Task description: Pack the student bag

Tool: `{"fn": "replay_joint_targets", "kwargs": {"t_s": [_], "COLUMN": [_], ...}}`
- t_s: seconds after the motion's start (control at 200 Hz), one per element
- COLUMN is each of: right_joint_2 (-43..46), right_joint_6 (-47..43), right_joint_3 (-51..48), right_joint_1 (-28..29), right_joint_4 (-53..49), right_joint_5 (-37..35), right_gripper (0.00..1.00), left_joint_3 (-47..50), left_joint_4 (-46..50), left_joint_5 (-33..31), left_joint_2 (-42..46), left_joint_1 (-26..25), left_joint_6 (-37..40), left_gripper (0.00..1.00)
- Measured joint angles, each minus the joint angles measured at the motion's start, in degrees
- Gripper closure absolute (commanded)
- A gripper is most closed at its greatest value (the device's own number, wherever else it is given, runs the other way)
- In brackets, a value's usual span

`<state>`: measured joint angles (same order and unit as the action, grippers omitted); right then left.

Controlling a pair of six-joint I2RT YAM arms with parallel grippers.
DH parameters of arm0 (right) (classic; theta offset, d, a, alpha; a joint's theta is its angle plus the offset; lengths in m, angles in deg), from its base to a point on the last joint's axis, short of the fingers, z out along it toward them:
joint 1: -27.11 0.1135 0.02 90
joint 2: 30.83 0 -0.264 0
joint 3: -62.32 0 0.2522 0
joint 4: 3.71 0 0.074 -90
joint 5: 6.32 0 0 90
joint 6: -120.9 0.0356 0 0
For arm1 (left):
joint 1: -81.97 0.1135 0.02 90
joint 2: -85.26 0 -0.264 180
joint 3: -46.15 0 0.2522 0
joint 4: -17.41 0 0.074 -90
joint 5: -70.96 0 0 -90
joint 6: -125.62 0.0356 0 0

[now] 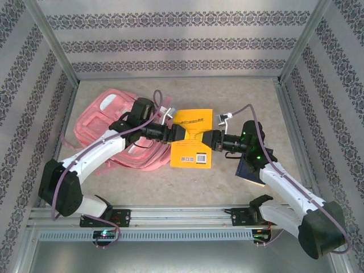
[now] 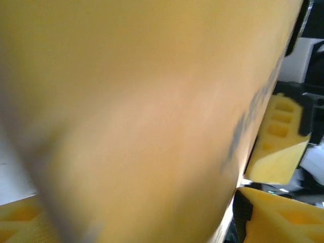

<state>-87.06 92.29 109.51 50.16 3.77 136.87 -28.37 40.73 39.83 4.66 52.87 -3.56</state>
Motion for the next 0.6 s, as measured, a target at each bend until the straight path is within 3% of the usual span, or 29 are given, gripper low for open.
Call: {"fn": "replay_joint_targets", "kwargs": {"t_s": [0.295, 0.455, 0.6], "right_joint_2": [3.17, 3.39, 4.02], "right_joint_6": [-0.04, -0.04, 0.17], "right_joint_3": [1.57, 1.57, 1.57], "right_joint_1": [0.70, 0.07, -1.11], "right_joint_4": [-0.24, -0.39, -0.37], "right_joint_5": [0.15, -0.33, -0.72], "right_gripper": [1.00, 1.00, 1.00], "left_joint_3": [9.18, 10.54, 11.04], "left_joint_4": [-26.77, -31.74, -32.39], "left_joint_5": [7.78, 8.17, 7.52], "left_joint_2": [5.53, 6.73, 7.06], "left_joint_1": [0.39, 0.72, 0.72], "left_joint_6": [-18.84, -22.62, -23.50], "left_gripper": [0.49, 0.61, 0.81]}}
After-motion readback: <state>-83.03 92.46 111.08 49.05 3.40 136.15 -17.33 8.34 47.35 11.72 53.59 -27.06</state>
